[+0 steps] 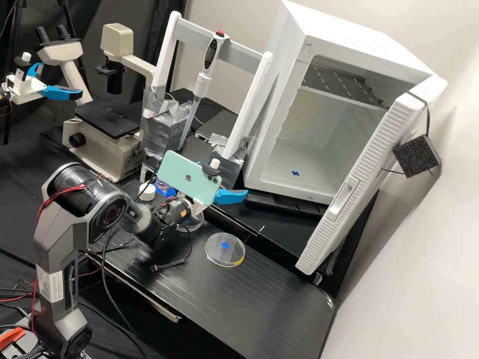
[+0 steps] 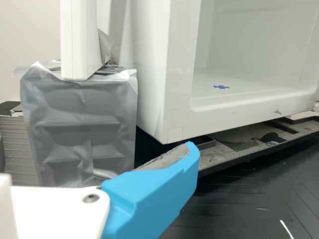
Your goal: Use the pipette
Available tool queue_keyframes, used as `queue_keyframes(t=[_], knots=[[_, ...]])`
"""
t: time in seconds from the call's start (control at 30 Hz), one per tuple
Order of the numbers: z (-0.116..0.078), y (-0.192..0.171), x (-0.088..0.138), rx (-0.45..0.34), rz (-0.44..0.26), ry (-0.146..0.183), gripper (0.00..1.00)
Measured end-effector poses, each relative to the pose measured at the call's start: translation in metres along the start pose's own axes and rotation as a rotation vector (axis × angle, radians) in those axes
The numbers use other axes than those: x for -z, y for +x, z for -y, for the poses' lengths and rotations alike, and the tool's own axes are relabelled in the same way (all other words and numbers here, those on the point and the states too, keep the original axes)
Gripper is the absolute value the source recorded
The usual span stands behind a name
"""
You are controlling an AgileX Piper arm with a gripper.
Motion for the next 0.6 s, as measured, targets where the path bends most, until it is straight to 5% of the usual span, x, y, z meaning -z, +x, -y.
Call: queue_keyframes(t=[0.4, 0.6], knots=[[-0.001, -0.008, 0.003, 0.002, -0.011, 0.0, 1.0], [-0.019, -0.038, 0.03, -0.036, -0.131, 0.027, 1.0]])
